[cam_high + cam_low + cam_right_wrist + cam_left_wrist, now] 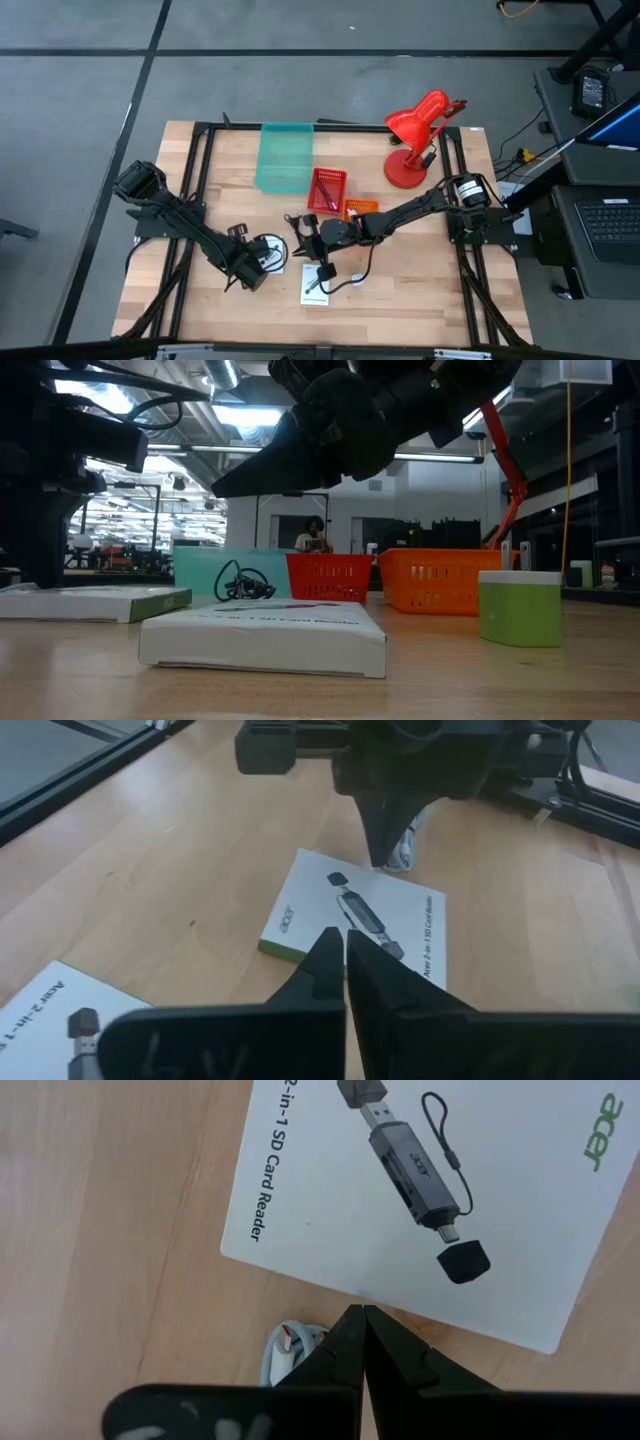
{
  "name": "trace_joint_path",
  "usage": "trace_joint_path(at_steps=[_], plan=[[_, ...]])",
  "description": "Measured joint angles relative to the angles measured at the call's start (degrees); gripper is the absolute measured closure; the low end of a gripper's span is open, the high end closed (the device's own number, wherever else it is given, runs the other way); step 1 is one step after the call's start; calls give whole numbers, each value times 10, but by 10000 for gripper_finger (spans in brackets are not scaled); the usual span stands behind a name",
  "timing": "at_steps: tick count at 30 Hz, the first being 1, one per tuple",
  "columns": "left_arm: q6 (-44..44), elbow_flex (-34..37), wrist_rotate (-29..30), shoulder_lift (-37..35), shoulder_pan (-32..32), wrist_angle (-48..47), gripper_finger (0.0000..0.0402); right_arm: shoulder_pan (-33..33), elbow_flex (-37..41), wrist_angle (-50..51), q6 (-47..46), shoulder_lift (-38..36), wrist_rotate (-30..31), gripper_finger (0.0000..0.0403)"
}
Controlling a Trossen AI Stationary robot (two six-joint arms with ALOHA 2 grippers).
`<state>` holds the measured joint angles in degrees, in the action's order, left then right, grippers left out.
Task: Pick and place items into bin
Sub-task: Put the left white card reader box into the blue bin
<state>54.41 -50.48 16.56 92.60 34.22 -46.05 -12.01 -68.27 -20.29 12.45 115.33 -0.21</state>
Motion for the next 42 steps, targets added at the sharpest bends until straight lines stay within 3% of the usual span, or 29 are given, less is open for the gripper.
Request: trace_joint_path(at_steps=[21, 42], plan=[[-31, 0, 30, -29, -1, 30, 400, 0, 0, 0, 0, 0, 0, 402], [-12, 13, 21, -28, -2, 25, 400, 0, 0, 10, 0, 0, 0, 402]])
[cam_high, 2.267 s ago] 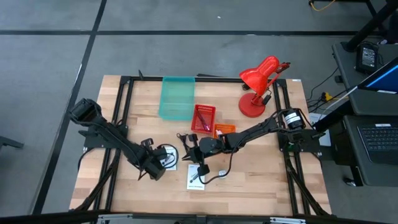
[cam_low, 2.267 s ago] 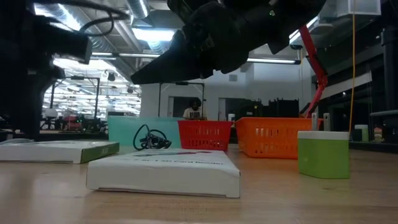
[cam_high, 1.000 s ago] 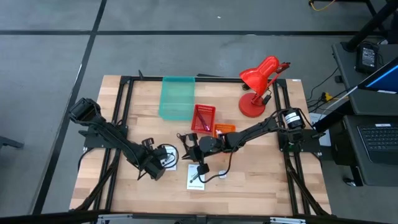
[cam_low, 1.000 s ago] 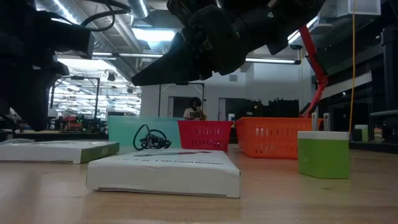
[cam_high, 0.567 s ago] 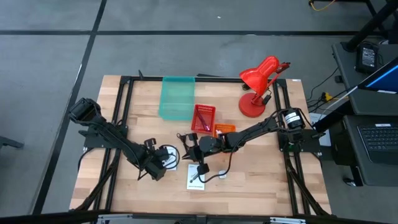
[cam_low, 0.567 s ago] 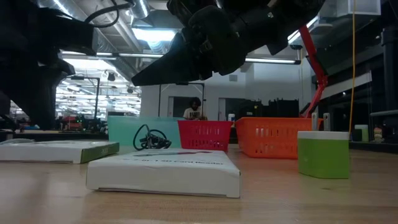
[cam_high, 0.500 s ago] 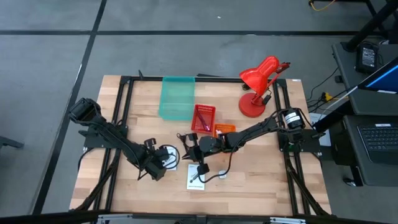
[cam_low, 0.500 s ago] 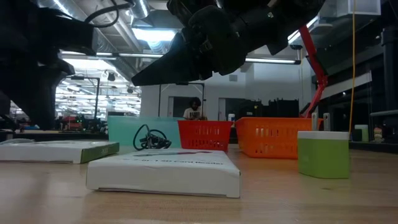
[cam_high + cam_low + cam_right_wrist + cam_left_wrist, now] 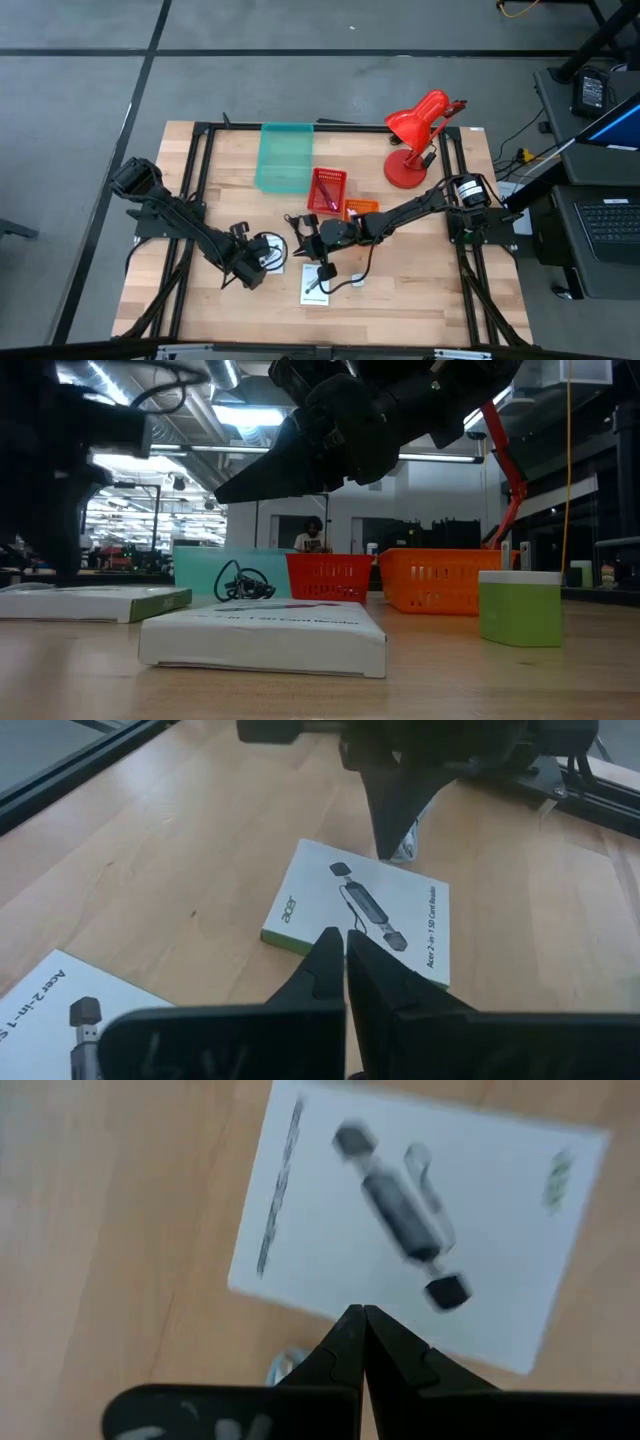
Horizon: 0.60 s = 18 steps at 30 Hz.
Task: Pick and place items into bin
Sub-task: Put the left white card reader box into the blue bin
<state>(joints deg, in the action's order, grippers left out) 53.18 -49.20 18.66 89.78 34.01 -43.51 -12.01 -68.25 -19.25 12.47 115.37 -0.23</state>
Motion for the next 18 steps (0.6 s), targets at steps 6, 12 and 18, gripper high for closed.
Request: trace_joint_path(at_steps=[6, 12, 18], plan=[[6, 9, -4, 0, 0, 3, 400, 0, 0, 0, 0, 0, 0, 402], [7, 9, -3, 0, 0, 5, 400, 0, 0, 0, 0, 0, 0, 402], [2, 9, -2, 0, 0, 21, 400, 0, 0, 0, -2, 0, 0, 402]])
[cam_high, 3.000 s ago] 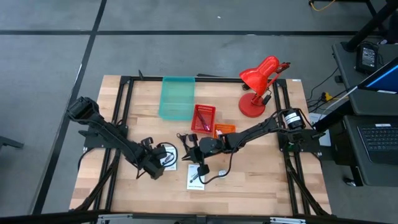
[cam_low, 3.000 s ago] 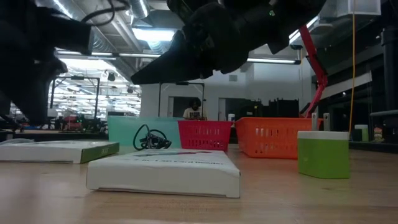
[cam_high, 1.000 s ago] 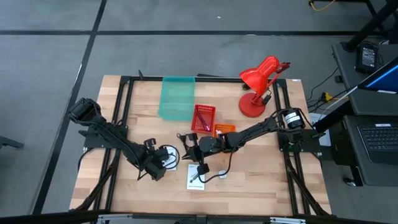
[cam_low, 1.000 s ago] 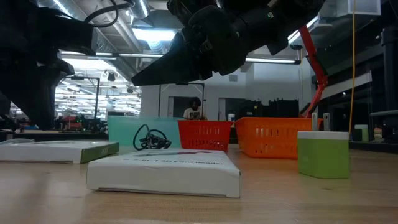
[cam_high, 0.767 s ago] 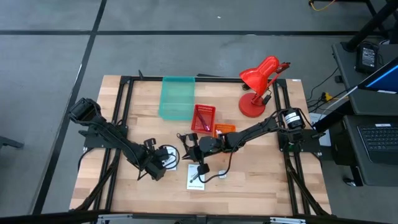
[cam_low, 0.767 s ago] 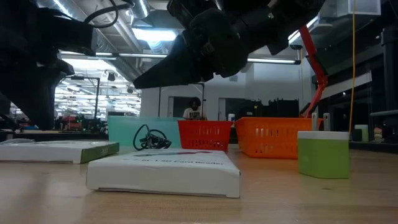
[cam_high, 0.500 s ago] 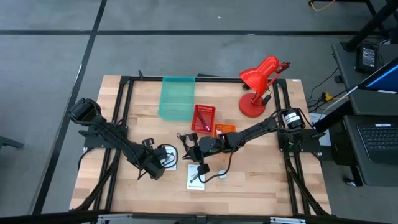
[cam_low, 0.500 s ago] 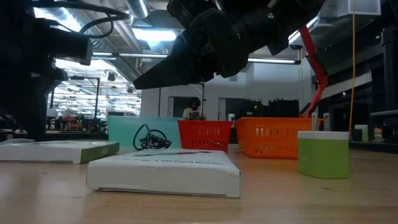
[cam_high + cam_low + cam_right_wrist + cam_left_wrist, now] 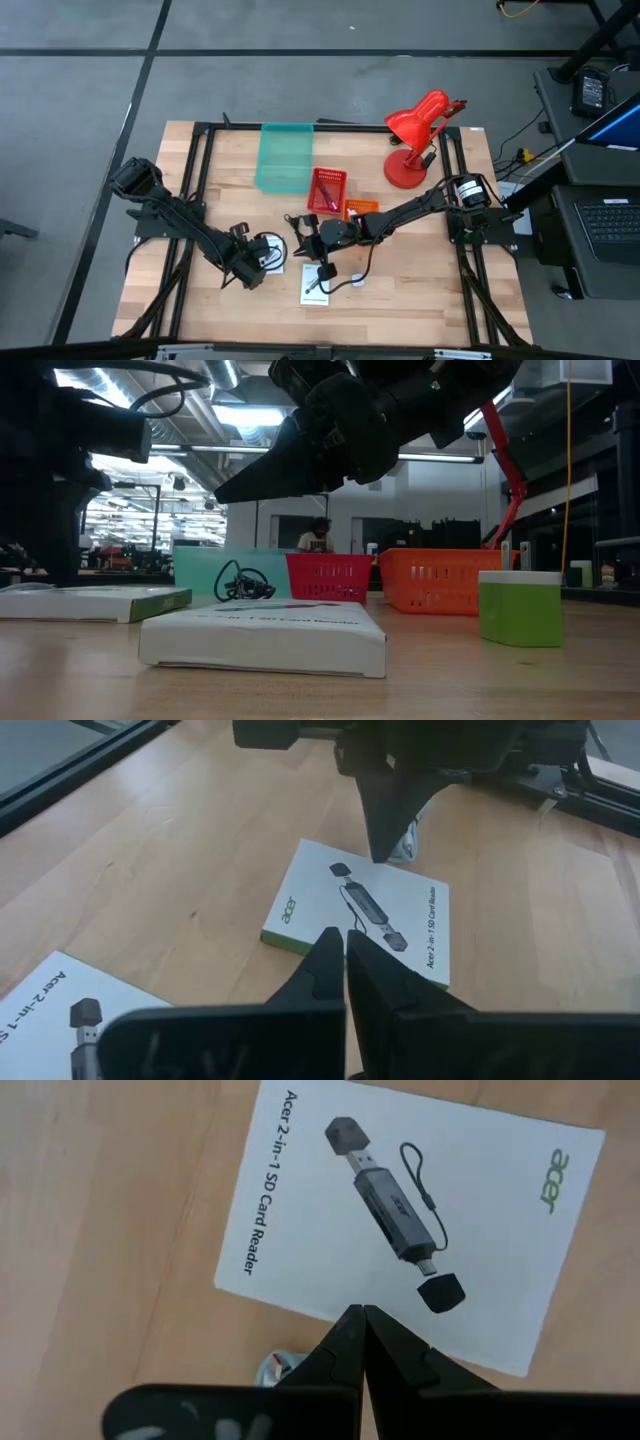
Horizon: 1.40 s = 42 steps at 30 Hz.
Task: Pick and place items into bin
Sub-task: Put the left white card reader box into the blue bin
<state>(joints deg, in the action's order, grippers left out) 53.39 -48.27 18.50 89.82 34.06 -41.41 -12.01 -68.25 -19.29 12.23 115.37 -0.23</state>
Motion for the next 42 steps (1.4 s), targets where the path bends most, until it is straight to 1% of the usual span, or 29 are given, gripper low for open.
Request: trace_joint_path(at_steps=[33, 42], plan=[[-1, 1, 0, 13, -1, -1, 400, 0, 0, -2, 0, 0, 0, 402], [-1, -1, 0, 30, -1, -2, 400, 0, 0, -1, 0, 0, 0, 402]])
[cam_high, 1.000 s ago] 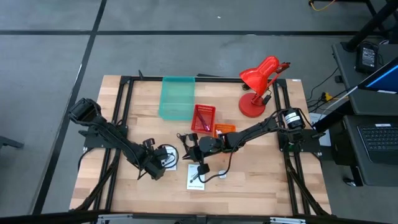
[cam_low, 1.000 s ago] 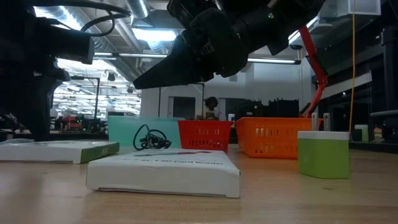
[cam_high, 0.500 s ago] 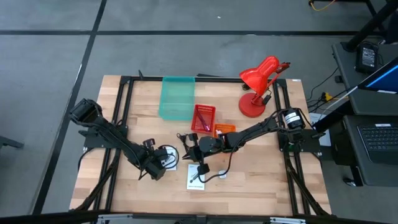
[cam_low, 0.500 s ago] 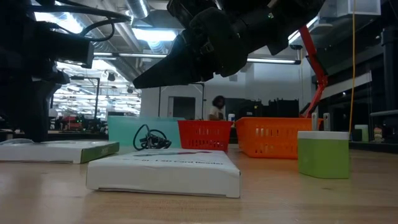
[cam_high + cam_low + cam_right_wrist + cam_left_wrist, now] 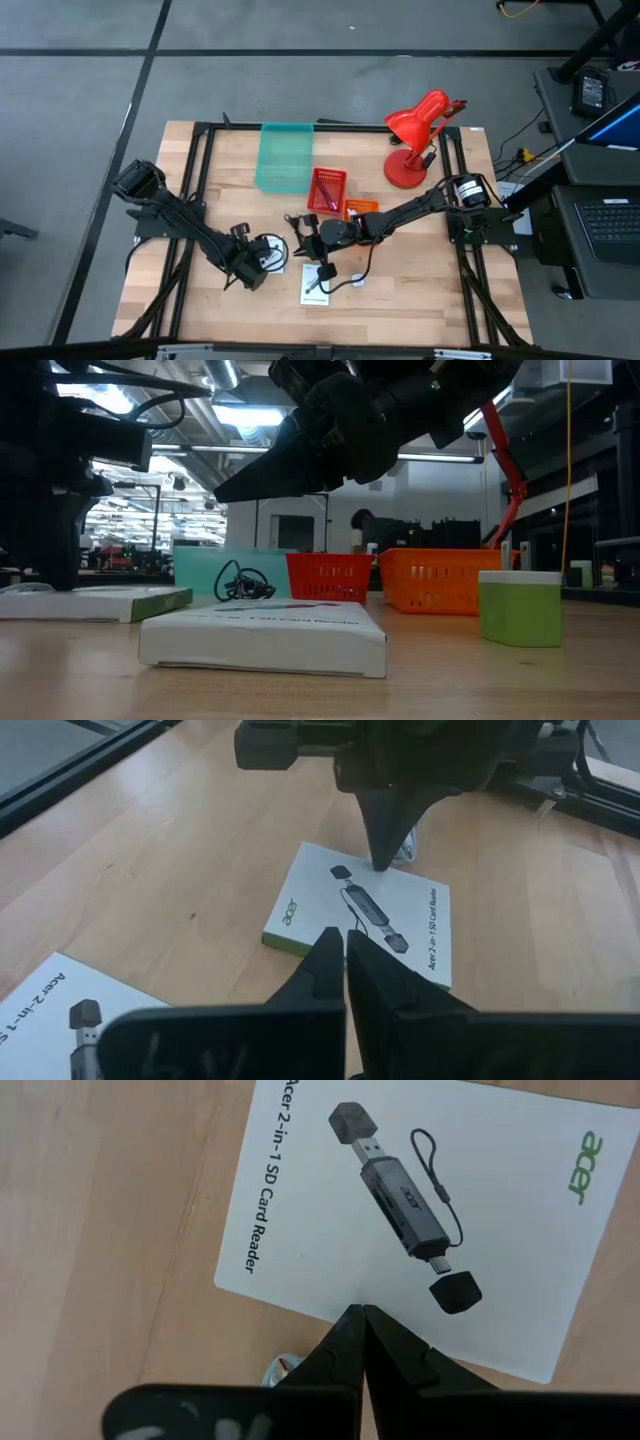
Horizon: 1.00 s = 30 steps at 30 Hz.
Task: Pick and place items into bin
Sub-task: Put the left white card reader box into the blue bin
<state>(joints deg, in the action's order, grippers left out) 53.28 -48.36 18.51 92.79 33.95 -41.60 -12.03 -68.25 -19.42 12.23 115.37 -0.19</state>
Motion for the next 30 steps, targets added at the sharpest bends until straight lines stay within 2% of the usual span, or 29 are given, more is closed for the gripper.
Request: trace_joint_path(at_steps=[30], plan=[[17, 18, 1, 0, 2, 14, 400, 0, 0, 6, 1, 0, 0, 402]])
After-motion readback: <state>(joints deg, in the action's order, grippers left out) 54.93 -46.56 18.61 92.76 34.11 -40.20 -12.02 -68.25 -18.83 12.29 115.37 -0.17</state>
